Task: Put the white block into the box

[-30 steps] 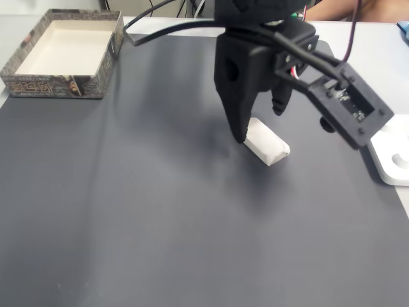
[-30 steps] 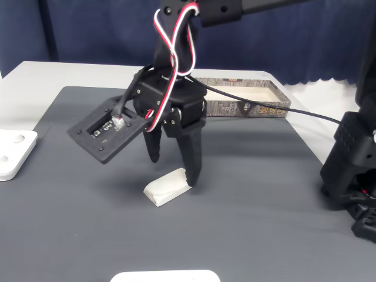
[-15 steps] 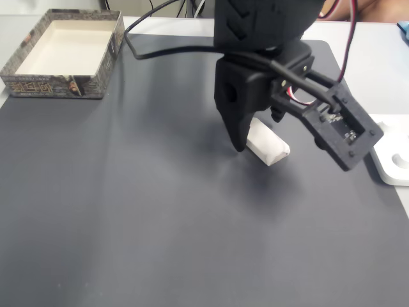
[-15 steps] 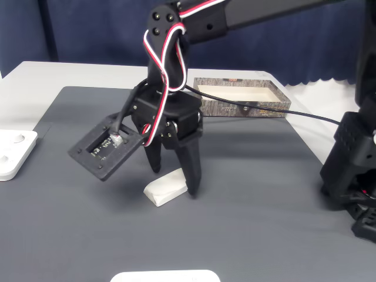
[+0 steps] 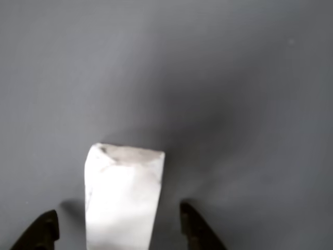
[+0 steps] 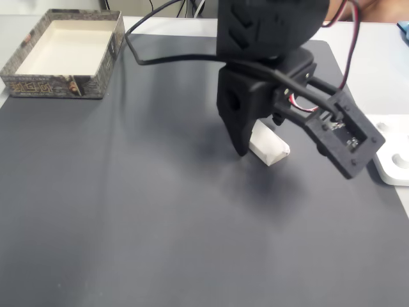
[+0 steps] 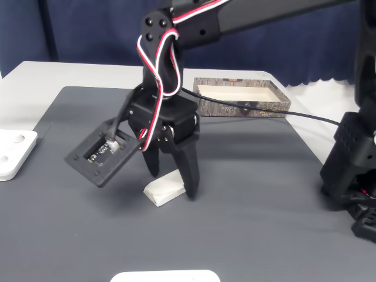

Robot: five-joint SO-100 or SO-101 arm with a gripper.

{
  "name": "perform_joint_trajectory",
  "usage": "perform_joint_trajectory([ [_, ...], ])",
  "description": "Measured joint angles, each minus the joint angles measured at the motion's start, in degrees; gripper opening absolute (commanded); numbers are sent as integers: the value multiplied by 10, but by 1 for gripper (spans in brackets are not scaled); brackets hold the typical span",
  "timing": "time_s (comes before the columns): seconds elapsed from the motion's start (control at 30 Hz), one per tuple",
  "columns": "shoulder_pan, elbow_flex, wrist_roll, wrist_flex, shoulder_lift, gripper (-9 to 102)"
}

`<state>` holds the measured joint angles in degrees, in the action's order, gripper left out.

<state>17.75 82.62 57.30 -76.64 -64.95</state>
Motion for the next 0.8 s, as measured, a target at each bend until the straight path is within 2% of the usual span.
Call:
perform_joint_trajectory([
  [0.47,-10,0,0,0,5,32],
  [0.8,-10,0,-5,0,5,24],
])
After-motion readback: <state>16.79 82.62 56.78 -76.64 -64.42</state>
